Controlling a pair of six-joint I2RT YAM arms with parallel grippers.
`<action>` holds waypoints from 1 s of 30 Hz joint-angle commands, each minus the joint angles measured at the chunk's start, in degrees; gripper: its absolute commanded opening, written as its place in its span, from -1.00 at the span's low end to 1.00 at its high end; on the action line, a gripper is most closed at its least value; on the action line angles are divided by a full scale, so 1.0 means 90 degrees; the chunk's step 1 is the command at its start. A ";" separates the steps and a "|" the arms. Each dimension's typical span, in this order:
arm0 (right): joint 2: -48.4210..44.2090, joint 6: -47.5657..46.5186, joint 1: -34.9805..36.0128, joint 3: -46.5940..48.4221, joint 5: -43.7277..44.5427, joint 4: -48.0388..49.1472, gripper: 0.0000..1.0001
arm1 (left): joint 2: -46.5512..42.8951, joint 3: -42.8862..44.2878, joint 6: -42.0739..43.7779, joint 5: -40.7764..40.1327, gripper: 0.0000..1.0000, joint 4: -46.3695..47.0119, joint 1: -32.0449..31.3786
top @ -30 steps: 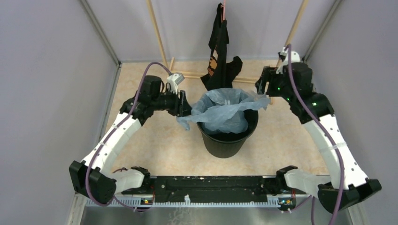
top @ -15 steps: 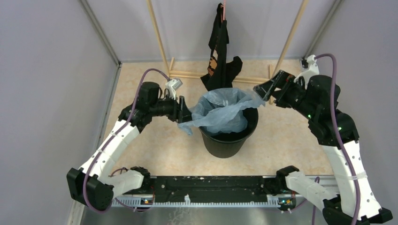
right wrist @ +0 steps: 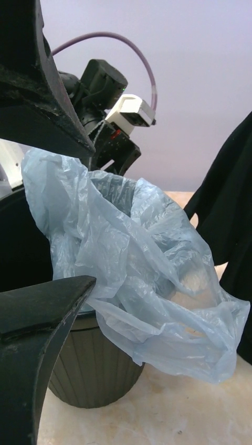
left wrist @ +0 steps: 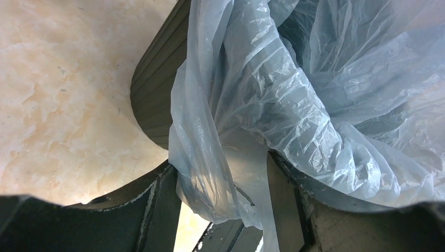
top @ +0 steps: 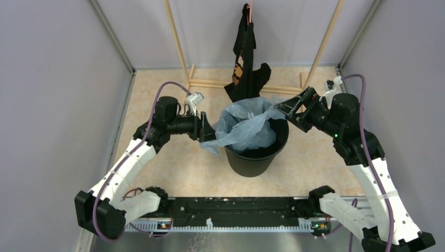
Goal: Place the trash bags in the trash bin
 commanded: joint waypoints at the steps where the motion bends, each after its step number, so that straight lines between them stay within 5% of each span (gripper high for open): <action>1: -0.0139 0.0274 -0.0048 0.0085 0.0208 0.0412 0.70 | -0.0297 -0.0104 -0.0065 0.0169 0.29 0.0325 0.0012; 10: -0.0603 -0.0088 -0.0047 0.0180 0.0363 -0.0234 0.89 | -0.0197 -0.0065 0.0114 0.0088 0.30 0.0242 0.0018; 23: -0.0444 0.0571 -0.0046 -0.0458 0.0486 0.0667 0.85 | -0.0219 -0.0033 0.0055 0.0049 0.30 0.0186 0.0014; 27: -0.0371 0.0561 -0.0046 -0.0728 0.0772 0.0938 0.48 | -0.0191 -0.0134 -0.0053 0.0150 0.30 0.0348 0.0012; 30: -0.0385 0.0508 -0.0046 -0.0809 0.1011 0.0774 -0.36 | -0.0148 -0.0112 -0.0004 0.0149 0.30 0.0256 0.0011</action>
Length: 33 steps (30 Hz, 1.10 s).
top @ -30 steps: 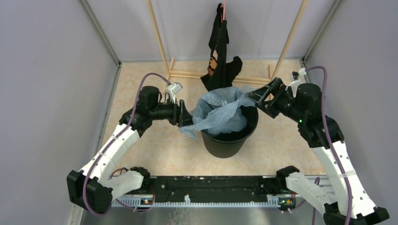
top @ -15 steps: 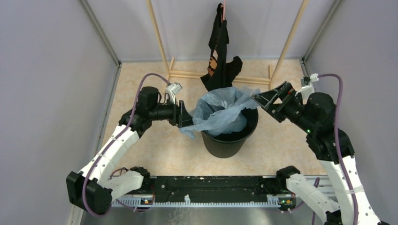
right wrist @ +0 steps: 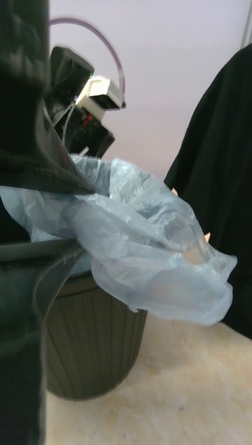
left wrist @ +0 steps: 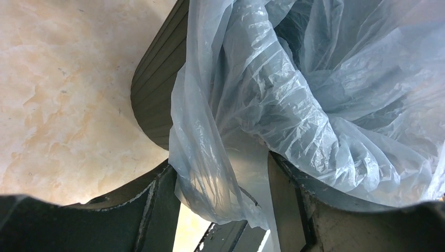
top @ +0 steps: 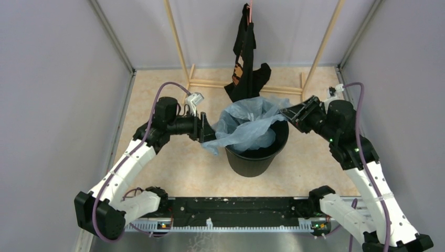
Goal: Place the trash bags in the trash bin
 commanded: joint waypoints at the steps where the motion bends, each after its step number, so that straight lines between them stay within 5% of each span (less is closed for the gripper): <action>1: -0.0107 -0.0018 -0.0046 -0.0053 0.0498 0.0148 -0.57 | -0.0056 -0.0009 -0.0003 0.0134 0.30 0.0149 0.0009; 6: -0.0729 -0.0599 -0.0045 -0.0220 0.0704 -0.0361 -0.80 | -0.0082 -0.0042 0.0020 0.0133 0.30 0.0140 0.0004; 10: -0.1255 -0.1121 -0.0046 -0.0715 0.0165 -0.0381 -0.80 | -0.0048 -0.0082 -0.0066 0.0225 0.27 0.0173 0.0003; 12: -0.1398 -0.1293 -0.0046 -0.1048 -0.0520 -0.0224 -0.99 | -0.0068 -0.0105 -0.0134 0.0241 0.24 0.0252 0.0003; 16: -0.1771 -0.1375 -0.0046 -0.1722 -0.1227 -0.0325 -1.00 | -0.0123 -0.0165 -0.0161 0.0069 0.22 0.0335 0.0003; 23: -0.2296 -0.1647 -0.0045 -0.2230 -0.0900 -0.0570 -1.00 | -0.0055 -0.0302 -0.0306 0.0161 0.05 0.0555 0.0003; 33: -0.1624 -0.2360 -0.0045 -0.0572 -0.0177 -0.1387 -1.00 | 0.0031 -0.0244 -0.0351 0.0112 0.06 0.0628 0.0003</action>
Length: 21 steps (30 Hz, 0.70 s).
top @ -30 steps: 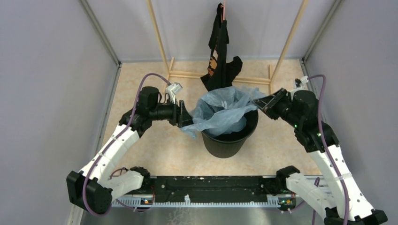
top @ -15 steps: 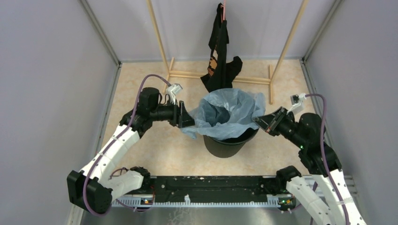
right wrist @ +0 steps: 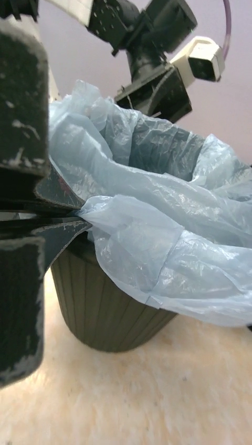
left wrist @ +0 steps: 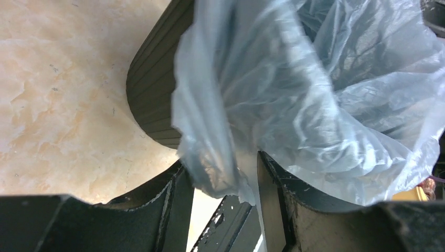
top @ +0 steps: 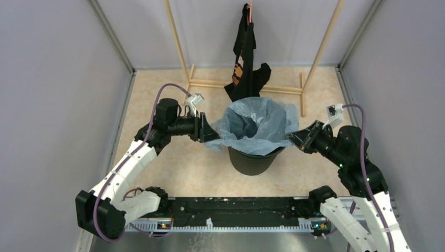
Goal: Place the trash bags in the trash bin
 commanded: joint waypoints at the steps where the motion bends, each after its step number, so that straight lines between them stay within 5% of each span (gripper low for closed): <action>1: 0.0297 -0.0821 -0.0046 0.0837 0.0866 -0.1232 -1.00 | 0.0026 -0.0017 -0.0068 0.0064 0.06 0.0322 0.0003; 9: -0.0165 -0.0960 -0.0045 0.0241 0.1145 -0.1570 -1.00 | 0.0091 -0.0065 -0.0106 0.0129 0.07 0.0396 -0.0007; 21: 0.0147 -0.0440 -0.0046 -0.1324 0.0107 0.0696 -1.00 | -0.0081 -0.0193 -0.0152 -0.0189 0.05 0.0249 -0.0007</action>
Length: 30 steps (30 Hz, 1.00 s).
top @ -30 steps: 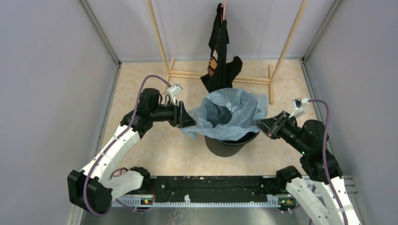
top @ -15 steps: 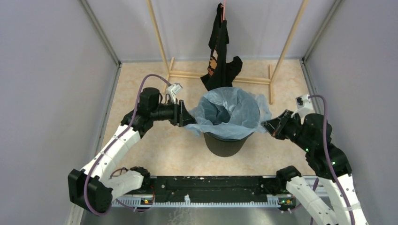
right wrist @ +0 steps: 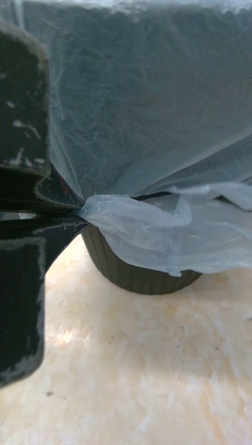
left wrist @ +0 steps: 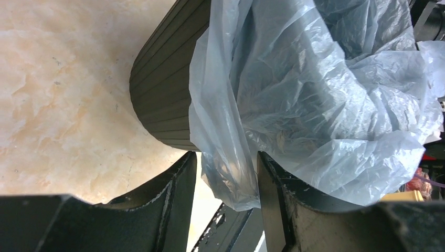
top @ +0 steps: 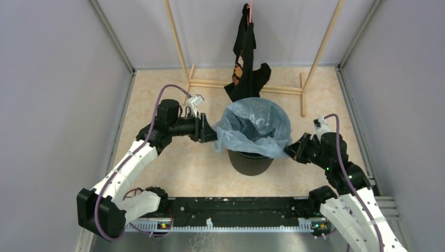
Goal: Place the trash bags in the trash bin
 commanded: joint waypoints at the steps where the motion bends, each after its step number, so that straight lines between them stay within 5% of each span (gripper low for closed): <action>1: 0.0457 0.0121 -0.0046 -0.0041 -0.0484 0.1420 -1.00 | -0.0192 -0.0114 -0.0130 -0.0154 0.03 0.0189 -0.0007; 12: 0.1528 -0.0127 -0.0046 0.0195 -0.0483 0.2428 -0.99 | -0.0491 -0.0383 -0.0620 0.0035 -0.09 0.0619 -0.0007; 18: 0.1502 -0.0579 -0.0046 0.0525 -0.0022 0.1798 -0.79 | -0.0890 0.0052 0.0043 -0.0415 0.33 -0.0648 -0.0005; 25: 0.1120 -0.0559 -0.0046 0.0384 -0.0084 0.1610 -0.61 | -0.1808 0.0163 -0.0240 -0.1228 0.52 -0.1707 0.0003; 30: 0.1110 -0.0476 -0.0046 0.0243 -0.0259 0.1690 -0.62 | -0.2682 -0.0254 -0.1159 -0.1704 0.71 -0.1144 0.0003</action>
